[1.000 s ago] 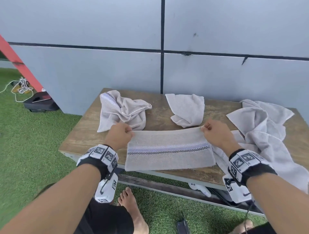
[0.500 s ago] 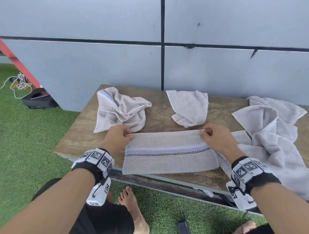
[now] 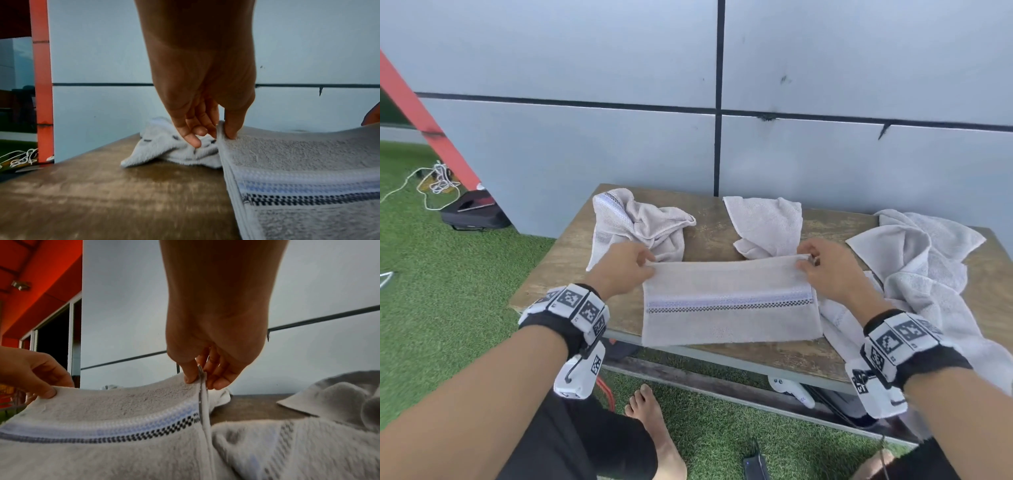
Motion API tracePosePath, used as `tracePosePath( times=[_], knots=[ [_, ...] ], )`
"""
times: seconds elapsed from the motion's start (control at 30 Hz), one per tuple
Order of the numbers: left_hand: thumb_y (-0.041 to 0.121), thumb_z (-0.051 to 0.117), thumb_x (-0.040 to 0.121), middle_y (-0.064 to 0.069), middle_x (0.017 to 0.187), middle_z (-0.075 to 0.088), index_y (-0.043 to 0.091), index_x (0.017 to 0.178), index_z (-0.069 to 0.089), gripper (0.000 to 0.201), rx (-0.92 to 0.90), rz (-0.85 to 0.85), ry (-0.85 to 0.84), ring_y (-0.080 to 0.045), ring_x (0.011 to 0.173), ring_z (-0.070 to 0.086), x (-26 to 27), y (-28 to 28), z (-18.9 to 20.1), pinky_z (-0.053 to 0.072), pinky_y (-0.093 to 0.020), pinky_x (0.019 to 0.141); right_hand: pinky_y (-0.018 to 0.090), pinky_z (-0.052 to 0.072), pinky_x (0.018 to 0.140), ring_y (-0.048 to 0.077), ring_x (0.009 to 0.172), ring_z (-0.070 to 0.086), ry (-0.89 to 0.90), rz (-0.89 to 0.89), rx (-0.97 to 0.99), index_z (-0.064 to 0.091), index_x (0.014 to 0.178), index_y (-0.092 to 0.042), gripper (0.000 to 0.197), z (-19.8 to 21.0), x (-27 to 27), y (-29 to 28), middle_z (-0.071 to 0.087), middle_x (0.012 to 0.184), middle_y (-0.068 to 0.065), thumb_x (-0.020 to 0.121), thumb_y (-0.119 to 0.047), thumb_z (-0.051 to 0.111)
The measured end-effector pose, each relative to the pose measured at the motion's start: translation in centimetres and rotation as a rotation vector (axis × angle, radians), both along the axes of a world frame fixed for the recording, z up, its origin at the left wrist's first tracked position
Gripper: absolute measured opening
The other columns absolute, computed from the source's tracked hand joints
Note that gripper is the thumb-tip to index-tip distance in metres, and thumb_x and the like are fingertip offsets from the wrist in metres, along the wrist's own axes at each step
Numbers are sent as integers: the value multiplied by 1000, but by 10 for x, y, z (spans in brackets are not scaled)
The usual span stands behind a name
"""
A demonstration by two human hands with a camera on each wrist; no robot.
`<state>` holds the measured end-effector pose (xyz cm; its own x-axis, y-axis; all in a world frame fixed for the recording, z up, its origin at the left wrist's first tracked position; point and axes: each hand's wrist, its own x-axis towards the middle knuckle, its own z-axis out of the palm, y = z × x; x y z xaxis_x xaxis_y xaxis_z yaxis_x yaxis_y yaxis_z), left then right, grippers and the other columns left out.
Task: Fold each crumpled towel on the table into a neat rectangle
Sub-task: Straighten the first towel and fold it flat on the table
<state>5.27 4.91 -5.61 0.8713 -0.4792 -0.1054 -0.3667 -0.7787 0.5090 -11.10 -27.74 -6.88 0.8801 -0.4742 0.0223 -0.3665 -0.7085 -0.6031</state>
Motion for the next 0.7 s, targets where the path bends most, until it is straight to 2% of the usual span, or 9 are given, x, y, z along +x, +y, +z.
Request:
tracePosePath(
  times=[0.13, 0.23, 0.3, 0.37, 0.43, 0.5, 0.53, 0.6, 0.7],
  knots=[
    [12, 68, 88, 9, 79, 59, 17, 87, 70, 5, -118, -15, -155, -9, 68, 52, -13, 3, 48, 37, -9, 57, 28, 38, 74, 24, 83, 59, -151, -14, -99, 71, 89, -14, 10, 38, -7, 0, 65, 80, -3, 90, -8, 63],
    [18, 72, 84, 4, 90, 65, 26, 83, 69, 8, -307, 7, -225, -11, 74, 56, -20, 16, 65, 40, -15, 63, 24, 45, 84, 19, 89, 63, -351, -68, -55, 73, 99, -12, 11, 58, -19, 3, 70, 98, 0, 90, -10, 68],
    [21, 75, 81, 8, 94, 64, 31, 83, 68, 13, -361, 10, -242, -10, 80, 56, -31, 29, 64, 41, -16, 67, 17, 44, 80, 15, 89, 60, -432, -58, 6, 72, 99, -13, 11, 61, -34, 10, 67, 100, -3, 90, -8, 70],
    [15, 79, 81, 5, 98, 64, 27, 86, 69, 17, -358, -8, -218, -9, 78, 53, -47, 40, 54, 40, -10, 67, 19, 42, 79, 14, 90, 57, -356, 1, 54, 70, 96, -14, 12, 51, -53, 15, 65, 97, -6, 88, -5, 72],
    [7, 80, 79, -1, 104, 62, 16, 91, 69, 18, -249, -54, -79, -4, 75, 53, -64, 51, 34, 40, -6, 59, 22, 42, 82, 15, 91, 58, -74, 135, 58, 68, 90, -19, 18, 30, -72, 19, 63, 93, -12, 85, -3, 75],
    [13, 84, 76, -1, 111, 62, 18, 100, 67, 29, -57, -95, 93, -4, 79, 57, -72, 61, 1, 46, -12, 59, 13, 44, 76, 16, 88, 60, 192, 217, 88, 67, 88, -20, 22, 2, -87, 22, 62, 91, -12, 81, -1, 77],
    [21, 85, 76, 0, 112, 61, 20, 104, 64, 35, 5, -86, 159, -8, 82, 60, -73, 66, -16, 53, -21, 64, 10, 43, 71, 17, 88, 61, 251, 185, 106, 66, 90, -19, 21, -12, -92, 24, 61, 90, -9, 82, -1, 76],
    [36, 80, 82, 0, 108, 63, 21, 106, 60, 33, 5, 2, 221, -15, 85, 63, -76, 69, -40, 58, -37, 71, 20, 43, 68, 23, 87, 63, 231, 55, 95, 64, 93, -16, 11, -32, -97, 30, 62, 86, -4, 86, -10, 71],
    [48, 66, 92, -3, 87, 70, 17, 91, 62, 31, 39, 104, 192, -18, 72, 62, -84, 61, -54, 52, -34, 68, 32, 43, 73, 25, 83, 62, 224, -84, 10, 63, 89, -13, 18, -48, -97, 41, 66, 82, 1, 93, -31, 64]
  ],
)
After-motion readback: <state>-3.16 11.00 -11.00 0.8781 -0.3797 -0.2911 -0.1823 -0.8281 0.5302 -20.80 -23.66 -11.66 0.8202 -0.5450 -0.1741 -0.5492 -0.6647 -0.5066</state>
